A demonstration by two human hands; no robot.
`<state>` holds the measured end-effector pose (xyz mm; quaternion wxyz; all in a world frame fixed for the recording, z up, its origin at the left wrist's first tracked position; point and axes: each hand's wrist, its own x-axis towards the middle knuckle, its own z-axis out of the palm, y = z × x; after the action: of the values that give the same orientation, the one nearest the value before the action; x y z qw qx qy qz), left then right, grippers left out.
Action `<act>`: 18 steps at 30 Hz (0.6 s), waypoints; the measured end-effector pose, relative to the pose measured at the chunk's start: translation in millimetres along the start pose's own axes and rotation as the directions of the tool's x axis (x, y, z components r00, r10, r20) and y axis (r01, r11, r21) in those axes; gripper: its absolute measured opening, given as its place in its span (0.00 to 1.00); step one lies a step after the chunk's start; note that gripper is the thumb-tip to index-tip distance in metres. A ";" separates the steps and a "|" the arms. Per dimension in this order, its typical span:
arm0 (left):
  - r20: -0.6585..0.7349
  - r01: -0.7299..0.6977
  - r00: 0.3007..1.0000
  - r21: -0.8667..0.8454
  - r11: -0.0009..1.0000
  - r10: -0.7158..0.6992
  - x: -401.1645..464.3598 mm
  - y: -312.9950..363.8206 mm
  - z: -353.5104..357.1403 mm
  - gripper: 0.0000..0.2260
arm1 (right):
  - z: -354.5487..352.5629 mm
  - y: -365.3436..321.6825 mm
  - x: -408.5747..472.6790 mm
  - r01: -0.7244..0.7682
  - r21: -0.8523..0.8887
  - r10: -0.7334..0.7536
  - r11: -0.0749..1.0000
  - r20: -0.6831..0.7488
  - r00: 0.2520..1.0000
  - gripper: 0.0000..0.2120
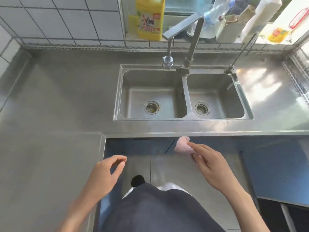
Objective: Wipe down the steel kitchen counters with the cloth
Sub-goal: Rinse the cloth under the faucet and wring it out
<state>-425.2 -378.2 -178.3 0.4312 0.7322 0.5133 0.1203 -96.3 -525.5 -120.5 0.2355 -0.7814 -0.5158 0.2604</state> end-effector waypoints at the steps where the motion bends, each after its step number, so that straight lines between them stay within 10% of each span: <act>1: 0.023 -0.022 1.000 0.016 1.000 0.022 13.2 0.0 -5.9 0.08 | 1.7 -4.1 6.8 -0.010 0.016 0.010 1.000 -0.012 1.000 0.24; 18: 0.012 -0.040 0.999 0.023 0.999 0.040 171.5 45.0 -15.6 0.08 | -43.9 9.6 169.1 0.004 0.019 -0.003 1.000 -0.067 0.998 0.19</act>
<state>-329.5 -228.1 -180.7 0.4233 0.7479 0.4973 0.1186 -5.1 -376.2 -121.2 0.2606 -0.7865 -0.5066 0.2385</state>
